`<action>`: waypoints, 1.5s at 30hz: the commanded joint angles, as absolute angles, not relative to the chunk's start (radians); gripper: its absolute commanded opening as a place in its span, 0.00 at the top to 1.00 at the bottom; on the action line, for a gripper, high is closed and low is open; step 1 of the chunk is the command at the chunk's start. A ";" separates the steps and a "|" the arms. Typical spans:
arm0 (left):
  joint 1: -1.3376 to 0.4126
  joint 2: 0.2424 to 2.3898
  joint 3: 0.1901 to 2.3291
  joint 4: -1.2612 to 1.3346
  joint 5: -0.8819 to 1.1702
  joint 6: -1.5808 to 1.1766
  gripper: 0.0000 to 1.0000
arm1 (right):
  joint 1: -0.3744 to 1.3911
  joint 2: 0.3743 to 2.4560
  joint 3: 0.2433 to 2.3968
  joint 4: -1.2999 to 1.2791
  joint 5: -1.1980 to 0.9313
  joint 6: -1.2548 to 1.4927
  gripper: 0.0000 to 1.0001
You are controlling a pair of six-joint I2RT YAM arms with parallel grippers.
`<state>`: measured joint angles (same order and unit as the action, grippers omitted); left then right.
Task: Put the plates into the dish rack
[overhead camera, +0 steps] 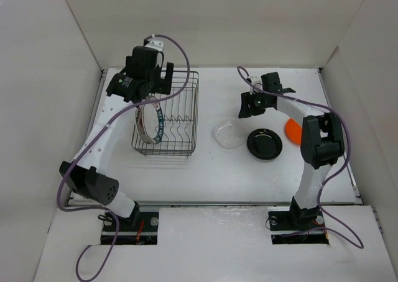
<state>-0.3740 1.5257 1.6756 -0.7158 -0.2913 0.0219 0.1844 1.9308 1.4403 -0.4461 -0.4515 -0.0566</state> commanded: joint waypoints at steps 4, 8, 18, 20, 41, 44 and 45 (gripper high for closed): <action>-0.394 1.529 1.978 -0.836 -0.215 0.035 0.00 | 0.227 1.974 1.424 -0.457 -0.420 -0.080 0.49; -0.394 1.551 2.035 -0.865 -0.206 0.035 0.00 | 0.236 1.993 1.414 -0.466 -0.420 -0.080 0.51; -0.394 1.551 2.017 -0.865 -0.207 0.035 0.00 | 0.267 2.043 1.405 -0.497 -0.396 -0.071 0.80; -0.394 1.551 2.007 -0.856 -0.218 0.035 0.00 | 0.276 2.043 1.405 -0.497 -0.371 -0.057 0.96; -0.414 1.739 2.123 -0.661 0.429 0.077 0.00 | 0.356 1.536 1.543 -0.424 -0.214 0.248 1.00; -0.423 1.772 2.123 -0.652 0.440 0.077 0.00 | 0.356 1.473 1.480 -0.298 -0.319 0.296 1.00; -0.432 1.788 2.114 -0.643 0.440 0.077 0.00 | 0.356 1.464 1.461 -0.247 -0.334 0.296 1.00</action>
